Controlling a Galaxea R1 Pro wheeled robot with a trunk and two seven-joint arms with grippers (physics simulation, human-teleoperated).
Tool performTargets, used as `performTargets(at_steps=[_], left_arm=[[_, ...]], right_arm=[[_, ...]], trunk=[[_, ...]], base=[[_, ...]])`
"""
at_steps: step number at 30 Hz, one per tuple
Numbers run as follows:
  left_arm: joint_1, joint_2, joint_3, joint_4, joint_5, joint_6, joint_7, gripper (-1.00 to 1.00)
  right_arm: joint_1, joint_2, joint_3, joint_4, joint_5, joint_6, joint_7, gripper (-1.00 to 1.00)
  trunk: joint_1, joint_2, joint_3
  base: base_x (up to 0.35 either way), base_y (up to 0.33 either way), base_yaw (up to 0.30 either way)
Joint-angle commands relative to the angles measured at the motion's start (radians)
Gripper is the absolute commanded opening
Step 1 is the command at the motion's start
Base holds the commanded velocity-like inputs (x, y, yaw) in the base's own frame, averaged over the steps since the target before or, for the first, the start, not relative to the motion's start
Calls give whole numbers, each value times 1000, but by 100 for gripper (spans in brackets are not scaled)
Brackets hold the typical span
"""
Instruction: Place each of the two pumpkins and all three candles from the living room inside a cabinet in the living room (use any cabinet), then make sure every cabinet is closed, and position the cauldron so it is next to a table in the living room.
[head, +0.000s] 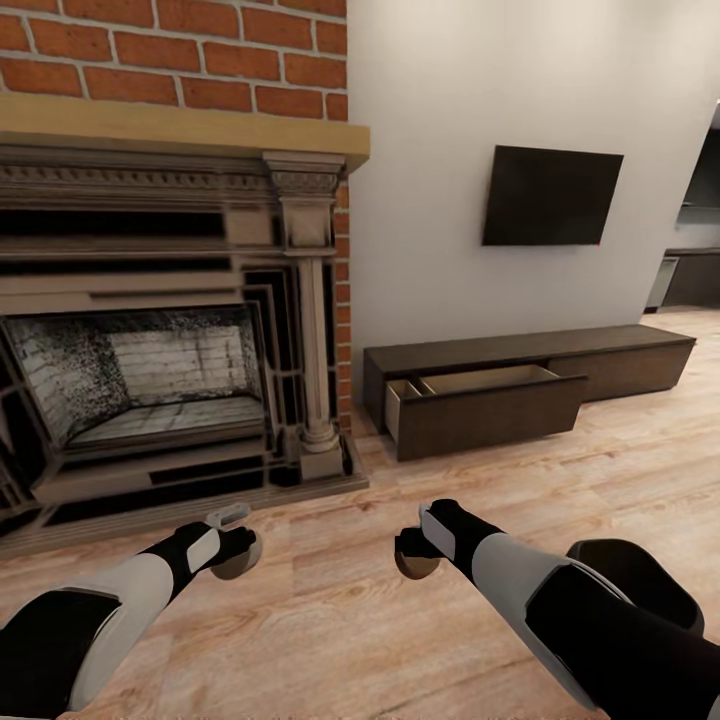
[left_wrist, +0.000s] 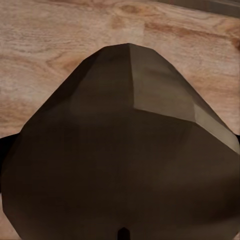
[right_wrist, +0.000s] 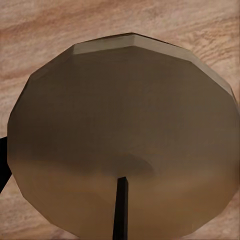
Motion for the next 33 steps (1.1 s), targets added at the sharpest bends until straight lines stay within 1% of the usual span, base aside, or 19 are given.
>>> performTargets(at_steps=[1,4,5,6,8,11,12,14,15,16,20,21,23,25,29,31,32,33], left_arm=[[0,0,-8,-1,11,5,4,-100],[0,-3,-8,-2,11,4,4,-100],[0,-6,-9,-4,11,4,3,-100],[0,-14,-8,-8,11,6,1,-100],[0,-19,-8,-13,11,8,-1,-100],[0,-22,-8,-52,11,25,-3,-100],[0,-22,-8,-71,10,45,-2,-100],[0,-21,-7,-125,9,106,-1,-100],[0,-19,-6,-179,9,159,0,-100],[0,-18,-5,-219,8,192,1,-100],[0,-15,-3,-359,8,308,4,-100],[0,-14,-2,-391,8,337,4,-100],[-1,-14,-2,-418,8,379,4,-100],[-2,-14,-1,-433,8,426,5,-100],[-2,-14,-1,-437,8,445,5,-100],[-2,-14,-1,-437,8,447,5,-100],[-2,-13,-1,-438,8,448,5,-100],[-2,-13,-1,-438,8,448,5,-100]], right_arm=[[0,0,7,-2,-10,4,-7,-100],[0,0,7,-3,-10,4,-7,-100],[0,0,7,-3,-10,4,-7,-100],[0,0,7,-4,-10,4,-7,-100],[0,0,6,-6,-10,5,-9,-100],[0,-1,2,-13,-11,9,-12,-100],[0,-2,1,-17,-10,11,-13,-100],[0,-2,1,-41,-10,17,-15,-100],[0,-3,1,-73,-10,29,-17,-100],[0,-4,1,-99,-10,46,-18,-100],[0,-6,-1,-208,-11,165,-22,-100],[-1,-15,-2,-229,-12,187,-23,-100],[-2,-34,-5,-244,-12,201,-23,-100],[-4,-63,-8,-254,-13,215,-23,-100],[-9,-92,-8,-278,-13,250,-23,-100],[-9,-112,-9,-313,-13,268,-23,-100],[-9,-128,-10,-345,-13,292,-24,-100],[-9,-133,-10,-356,-13,303,-24,-100]], trunk=[[0,0,-3],[0,0,-7],[0,0,-8],[0,0,-9],[0,0,-9],[0,0,-10],[0,0,-10],[0,0,-10],[0,0,-10],[0,0,-10],[0,0,-10],[0,0,-10],[0,0,-10],[0,0,-10],[0,0,-10],[0,0,-10],[0,0,-10],[0,0,-10]], base=[[0,0,0],[0,0,0],[0,0,0],[0,0,0],[0,0,0],[0,0,0],[0,0,0],[0,0,0],[0,0,0],[0,0,0],[0,0,0],[0,0,0],[0,0,0],[0,0,0],[0,0,0],[0,0,0],[0,0,0],[0,0,0]])
